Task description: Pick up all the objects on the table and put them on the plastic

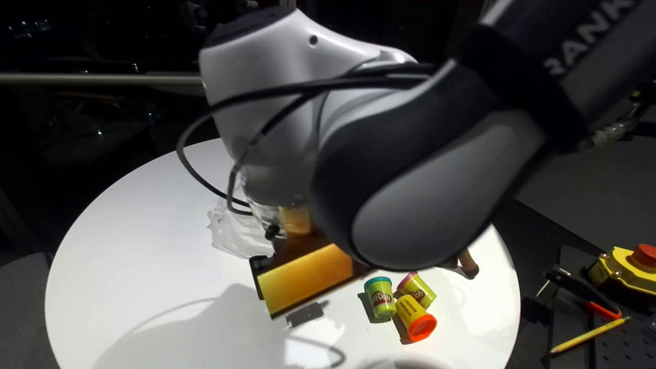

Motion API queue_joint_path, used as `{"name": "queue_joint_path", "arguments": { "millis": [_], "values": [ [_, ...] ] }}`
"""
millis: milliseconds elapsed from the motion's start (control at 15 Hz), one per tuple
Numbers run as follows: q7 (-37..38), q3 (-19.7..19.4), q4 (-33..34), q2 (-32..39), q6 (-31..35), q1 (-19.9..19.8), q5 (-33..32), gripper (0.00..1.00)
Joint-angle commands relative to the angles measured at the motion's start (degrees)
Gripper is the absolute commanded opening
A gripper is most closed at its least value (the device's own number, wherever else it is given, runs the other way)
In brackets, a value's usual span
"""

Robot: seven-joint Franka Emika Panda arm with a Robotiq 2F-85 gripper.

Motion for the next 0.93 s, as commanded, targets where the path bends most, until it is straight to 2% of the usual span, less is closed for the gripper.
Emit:
{"name": "queue_joint_path", "arguments": {
  "millis": [0,200,400,600,667,867],
  "values": [
    [11.36,-0.26,-14.48,-7.06,10.58,0.28,0.03,1.0],
    [18.89,-1.91,-24.61,-10.69,18.38,1.17,-1.35,1.0],
    [25.62,-5.95,-32.57,-15.29,21.48,3.48,-5.64,1.0],
    [30.64,-10.15,-35.45,-18.78,20.38,4.69,-14.58,1.0],
    [30.2,-12.0,-35.5,-19.15,20.71,5.65,-16.99,1.0],
    [29.14,-14.27,-34.4,-19.42,22.07,5.12,-24.74,1.0]
  ]
}}
